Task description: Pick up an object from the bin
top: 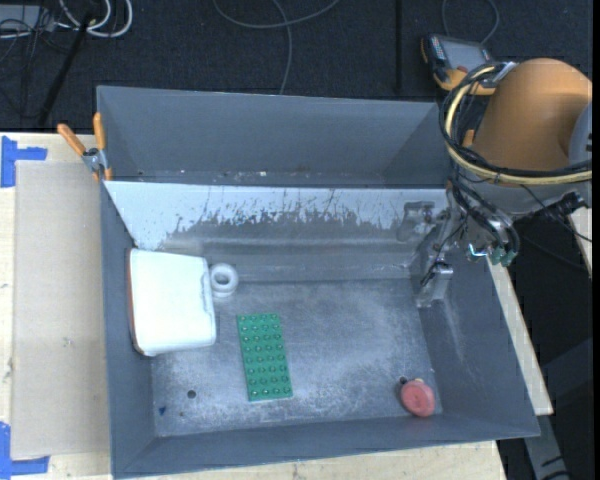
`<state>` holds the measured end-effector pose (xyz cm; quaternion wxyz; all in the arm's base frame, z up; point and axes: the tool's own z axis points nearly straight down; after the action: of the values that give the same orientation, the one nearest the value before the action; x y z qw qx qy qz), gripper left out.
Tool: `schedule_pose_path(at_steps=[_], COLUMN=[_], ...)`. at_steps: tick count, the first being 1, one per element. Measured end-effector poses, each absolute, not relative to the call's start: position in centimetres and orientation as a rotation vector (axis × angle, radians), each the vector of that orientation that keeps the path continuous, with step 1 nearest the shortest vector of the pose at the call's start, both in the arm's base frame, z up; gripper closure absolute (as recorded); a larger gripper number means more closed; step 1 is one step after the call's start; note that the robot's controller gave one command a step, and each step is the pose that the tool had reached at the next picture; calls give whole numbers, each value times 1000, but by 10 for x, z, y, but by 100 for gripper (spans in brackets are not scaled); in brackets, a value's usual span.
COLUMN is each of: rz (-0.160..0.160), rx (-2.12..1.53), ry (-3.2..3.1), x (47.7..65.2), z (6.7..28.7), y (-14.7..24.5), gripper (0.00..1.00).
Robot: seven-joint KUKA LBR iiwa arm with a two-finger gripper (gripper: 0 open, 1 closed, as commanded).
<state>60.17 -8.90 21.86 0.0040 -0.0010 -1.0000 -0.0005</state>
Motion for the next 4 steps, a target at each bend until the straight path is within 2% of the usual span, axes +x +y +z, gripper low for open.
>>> schedule_pose_path(at_steps=[1,2,3,4], rz=[-4,2,5,8], rx=[192,470,433,507], ry=[-3128,-3116,-3115,-3116], x=[567,479,473,474], z=[65,71,101,72], y=[-44,-102,-155,-136], gripper=[0,0,0,0])
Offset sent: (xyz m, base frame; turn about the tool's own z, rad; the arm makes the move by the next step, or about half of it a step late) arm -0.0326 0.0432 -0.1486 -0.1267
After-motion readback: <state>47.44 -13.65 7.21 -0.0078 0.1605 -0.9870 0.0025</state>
